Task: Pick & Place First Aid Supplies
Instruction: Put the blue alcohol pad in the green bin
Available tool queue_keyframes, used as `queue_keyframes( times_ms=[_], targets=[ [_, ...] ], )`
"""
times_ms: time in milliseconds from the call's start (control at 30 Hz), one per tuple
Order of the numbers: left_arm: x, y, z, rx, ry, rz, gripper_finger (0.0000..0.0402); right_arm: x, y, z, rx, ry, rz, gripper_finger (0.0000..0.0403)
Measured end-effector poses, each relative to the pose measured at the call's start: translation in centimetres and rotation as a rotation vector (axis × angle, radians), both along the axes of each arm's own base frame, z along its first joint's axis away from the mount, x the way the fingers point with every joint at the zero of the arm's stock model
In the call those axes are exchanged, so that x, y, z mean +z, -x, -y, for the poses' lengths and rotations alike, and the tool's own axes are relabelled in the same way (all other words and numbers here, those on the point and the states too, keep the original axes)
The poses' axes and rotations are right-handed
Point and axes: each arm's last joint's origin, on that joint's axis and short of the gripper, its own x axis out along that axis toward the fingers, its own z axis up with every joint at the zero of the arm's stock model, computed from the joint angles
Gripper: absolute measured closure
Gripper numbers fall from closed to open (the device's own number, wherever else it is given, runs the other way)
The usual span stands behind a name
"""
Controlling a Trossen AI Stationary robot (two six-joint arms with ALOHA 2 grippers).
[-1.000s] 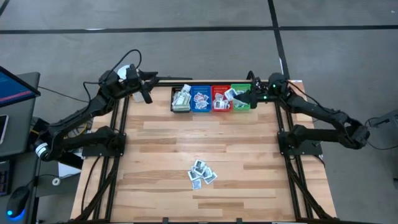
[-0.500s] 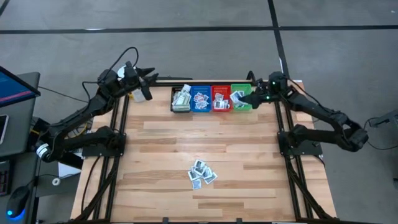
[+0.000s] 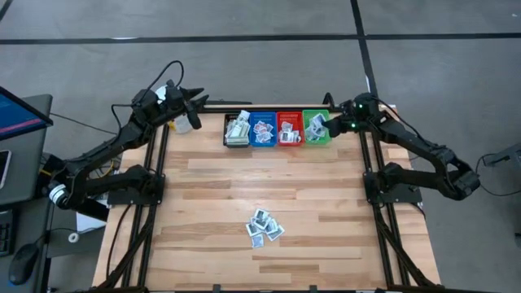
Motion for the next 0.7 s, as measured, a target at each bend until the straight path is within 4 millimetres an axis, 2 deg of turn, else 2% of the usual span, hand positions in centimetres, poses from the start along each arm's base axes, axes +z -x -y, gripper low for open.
queue_keyframes(
  times_ms=[167, 533, 700],
  targets=[
    [0.0, 0.0, 0.0, 0.000, -0.004, 0.003, 0.0256, -0.1, 0.1, 0.2, -0.058, 0.028, -0.040, 0.0383],
    [0.1, -0.1, 0.1, -0.008, 0.024, 0.025, 0.0256, -1.5, -0.4, 0.9, -0.088, -0.011, -0.108, 0.0264],
    [0.1, -0.2, 0.2, -0.022, 0.045, 0.039, 0.0256, -1.4, -0.6, 0.9, -0.081, 0.003, -0.091, 0.0240]
  ],
)
